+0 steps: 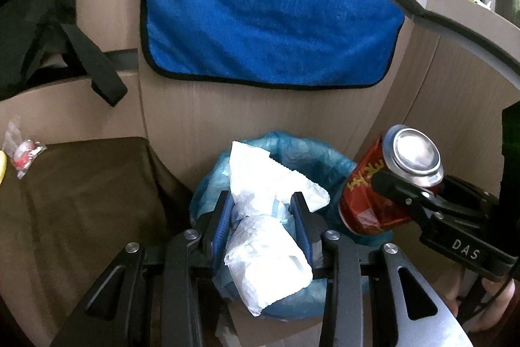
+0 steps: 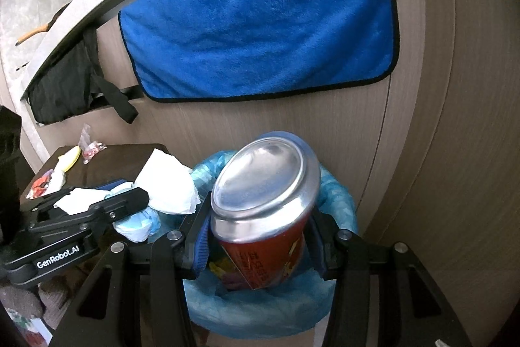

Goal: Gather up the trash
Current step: 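Open both tools to drop the can and tissues into the bin, then move both tools back toward the remaining trash on the table, then grasp the red snack packets with the left tool while the right tool grasps a white tissue, then carry the red packets and white tissue over the bin with both tools, then open both tools to drop the packets and tissue into the bin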

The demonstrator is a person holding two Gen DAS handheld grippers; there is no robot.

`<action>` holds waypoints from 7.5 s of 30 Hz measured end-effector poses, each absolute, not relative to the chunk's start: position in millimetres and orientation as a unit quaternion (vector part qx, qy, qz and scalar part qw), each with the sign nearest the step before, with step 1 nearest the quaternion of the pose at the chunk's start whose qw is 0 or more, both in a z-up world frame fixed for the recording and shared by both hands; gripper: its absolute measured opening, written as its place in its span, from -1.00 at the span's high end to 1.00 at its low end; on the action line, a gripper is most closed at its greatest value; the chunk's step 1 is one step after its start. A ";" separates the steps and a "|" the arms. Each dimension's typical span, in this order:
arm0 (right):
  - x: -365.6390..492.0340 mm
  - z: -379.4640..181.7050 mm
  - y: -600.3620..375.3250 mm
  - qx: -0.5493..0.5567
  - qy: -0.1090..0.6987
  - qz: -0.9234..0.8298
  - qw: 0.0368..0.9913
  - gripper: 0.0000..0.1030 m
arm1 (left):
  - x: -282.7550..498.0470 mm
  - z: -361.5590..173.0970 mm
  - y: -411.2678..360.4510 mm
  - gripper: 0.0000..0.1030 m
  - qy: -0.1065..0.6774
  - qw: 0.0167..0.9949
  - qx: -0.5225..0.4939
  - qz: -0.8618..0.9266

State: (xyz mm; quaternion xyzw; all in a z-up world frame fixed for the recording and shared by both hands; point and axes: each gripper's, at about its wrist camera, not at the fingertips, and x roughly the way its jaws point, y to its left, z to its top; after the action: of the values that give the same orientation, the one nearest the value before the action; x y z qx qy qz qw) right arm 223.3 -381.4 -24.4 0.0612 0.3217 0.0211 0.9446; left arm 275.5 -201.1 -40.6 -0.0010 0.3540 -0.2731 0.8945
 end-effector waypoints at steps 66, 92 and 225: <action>311.1 -34.6 -72.3 -0.026 0.392 0.213 0.894 -0.34 | 328.0 -64.5 225.5 0.81 0.411 0.861 -0.282 -0.103; 377.0 -66.0 61.6 -0.055 0.444 0.309 0.839 0.16 | 228.6 -53.9 281.3 -0.07 0.372 0.906 -0.175 -0.099; 214.0 -31.6 -395.1 0.107 0.306 0.025 0.946 -0.20 | 280.8 -50.5 -172.3 -0.10 0.372 0.879 -0.071 -0.289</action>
State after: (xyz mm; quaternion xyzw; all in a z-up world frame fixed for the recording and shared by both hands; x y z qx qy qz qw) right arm 214.0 -395.1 -31.6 0.1071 0.3063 0.0250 0.9456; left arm 280.8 -172.3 -50.5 -0.0709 0.3715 -0.2893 0.8793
